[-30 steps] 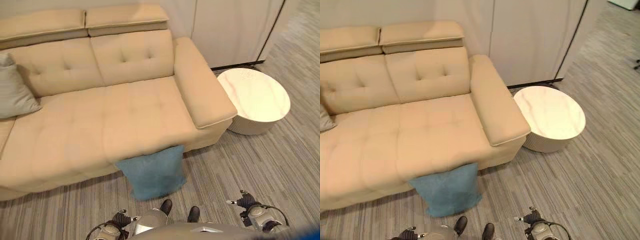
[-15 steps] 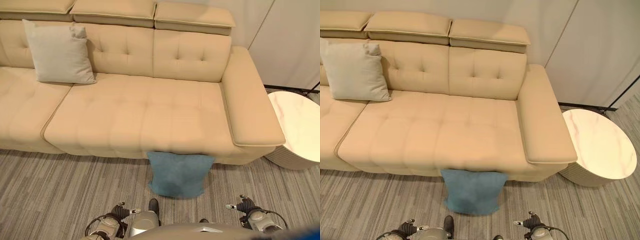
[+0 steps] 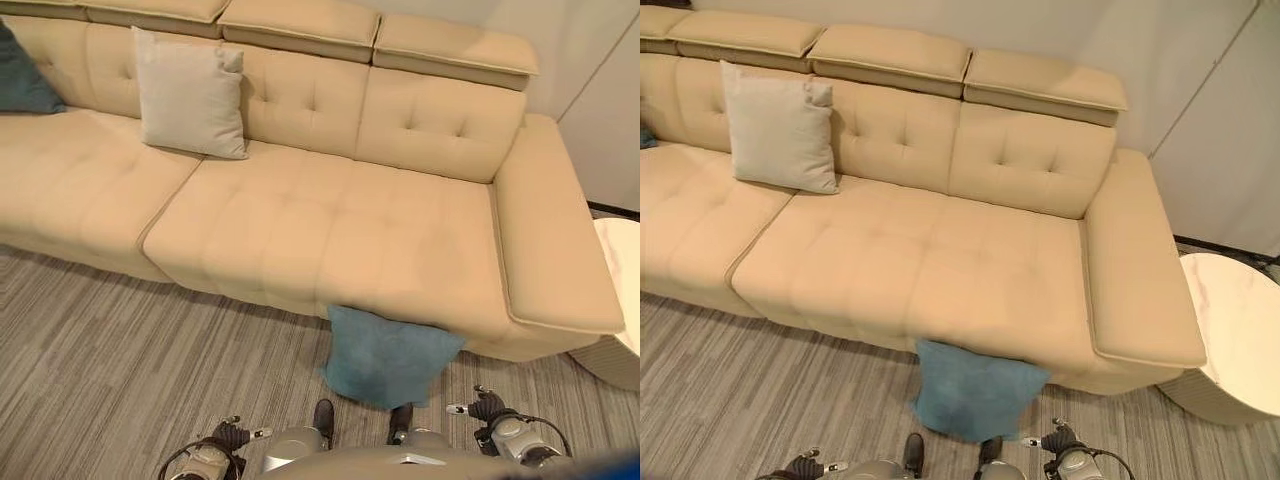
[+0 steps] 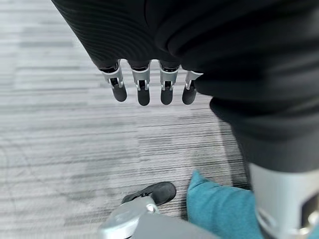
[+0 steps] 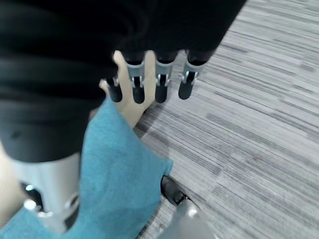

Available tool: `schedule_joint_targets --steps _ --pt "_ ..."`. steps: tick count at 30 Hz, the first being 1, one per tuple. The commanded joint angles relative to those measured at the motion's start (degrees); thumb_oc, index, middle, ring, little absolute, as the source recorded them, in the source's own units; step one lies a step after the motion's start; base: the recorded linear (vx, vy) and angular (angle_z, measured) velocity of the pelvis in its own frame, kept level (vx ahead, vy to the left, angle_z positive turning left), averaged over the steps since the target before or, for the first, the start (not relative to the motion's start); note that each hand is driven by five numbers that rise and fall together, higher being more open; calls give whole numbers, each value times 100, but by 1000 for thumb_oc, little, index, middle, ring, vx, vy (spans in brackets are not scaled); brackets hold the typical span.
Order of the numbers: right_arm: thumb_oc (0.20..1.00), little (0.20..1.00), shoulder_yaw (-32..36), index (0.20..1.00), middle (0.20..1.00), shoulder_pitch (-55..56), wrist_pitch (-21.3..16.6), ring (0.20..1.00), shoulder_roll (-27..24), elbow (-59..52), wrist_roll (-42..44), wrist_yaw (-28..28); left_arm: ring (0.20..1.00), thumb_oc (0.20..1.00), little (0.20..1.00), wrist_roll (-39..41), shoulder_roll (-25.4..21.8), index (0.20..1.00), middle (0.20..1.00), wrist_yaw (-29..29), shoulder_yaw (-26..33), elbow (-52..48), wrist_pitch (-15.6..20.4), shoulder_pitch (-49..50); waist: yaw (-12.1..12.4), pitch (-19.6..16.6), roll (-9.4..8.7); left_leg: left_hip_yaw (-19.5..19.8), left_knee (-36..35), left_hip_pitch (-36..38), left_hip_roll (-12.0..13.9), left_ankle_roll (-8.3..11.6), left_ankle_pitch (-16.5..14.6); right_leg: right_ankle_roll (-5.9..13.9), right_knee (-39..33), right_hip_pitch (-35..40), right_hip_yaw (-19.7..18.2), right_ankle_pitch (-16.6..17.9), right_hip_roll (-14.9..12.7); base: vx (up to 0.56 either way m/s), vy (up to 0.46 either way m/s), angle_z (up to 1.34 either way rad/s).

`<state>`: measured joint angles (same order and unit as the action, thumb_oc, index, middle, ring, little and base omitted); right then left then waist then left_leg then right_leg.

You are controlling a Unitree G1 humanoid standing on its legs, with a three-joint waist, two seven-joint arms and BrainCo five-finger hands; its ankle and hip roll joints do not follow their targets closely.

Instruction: Pick up all the scattered cushions and arrange them neatly on the sofa.

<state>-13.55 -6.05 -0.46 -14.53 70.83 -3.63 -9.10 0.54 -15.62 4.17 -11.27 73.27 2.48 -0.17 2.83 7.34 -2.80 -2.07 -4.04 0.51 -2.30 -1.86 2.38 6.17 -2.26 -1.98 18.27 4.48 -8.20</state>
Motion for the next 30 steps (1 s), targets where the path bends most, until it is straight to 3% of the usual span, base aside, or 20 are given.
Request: schedule_joint_targets --steps 1,10,14,17,21,30 --pt "1000 1000 -64 1000 1000 -127 -85 1000 -320 -50 -6 -76 1000 1000 1000 -28 23 1000 1000 93 -112 -8 109 -469 -76 26 -67 139 344 -100 417 519 -331 167 112 433 69 -463 55 78 -44 6" --pt "1000 1000 -167 1000 1000 -220 -102 1000 -333 -190 -68 -86 1000 1000 1000 11 68 1000 1000 91 -177 -139 123 -484 -45 40 -123 34 230 6 401 496 -372 264 -116 501 28 -293 20 -9 52 -5" --pt "1000 1000 -220 1000 1000 -286 -26 1000 -302 -175 -200 -57 1000 1000 1000 -32 28 1000 1000 91 -133 -1 95 -442 -9 103 -95 -61 30 30 330 358 -334 375 482 11 -90 -246 -150 -107 149 -46" --pt "1000 1000 -235 1000 1000 -312 -43 1000 -257 -180 -207 -32 1000 1000 1000 15 -103 1000 1000 106 -9 73 99 -439 21 136 -45 -152 -68 27 359 328 -260 443 989 -158 31 -312 -258 -76 53 -45" --pt "1000 1000 -188 1000 1000 -243 -59 1000 -299 -130 -167 -55 1000 1000 1000 12 -121 1000 1000 101 66 116 121 -363 55 32 -109 -212 -43 3 299 413 -252 365 273 216 139 -309 -169 37 -45 -5" --pt "1000 1000 -151 1000 1000 -304 -143 1000 -388 -457 -25 -166 1000 1000 1000 513 -32 1000 1000 229 233 -282 231 -487 56 237 -77 -134 14 -54 391 486 -237 284 170 307 261 -366 -126 35 -59 8"
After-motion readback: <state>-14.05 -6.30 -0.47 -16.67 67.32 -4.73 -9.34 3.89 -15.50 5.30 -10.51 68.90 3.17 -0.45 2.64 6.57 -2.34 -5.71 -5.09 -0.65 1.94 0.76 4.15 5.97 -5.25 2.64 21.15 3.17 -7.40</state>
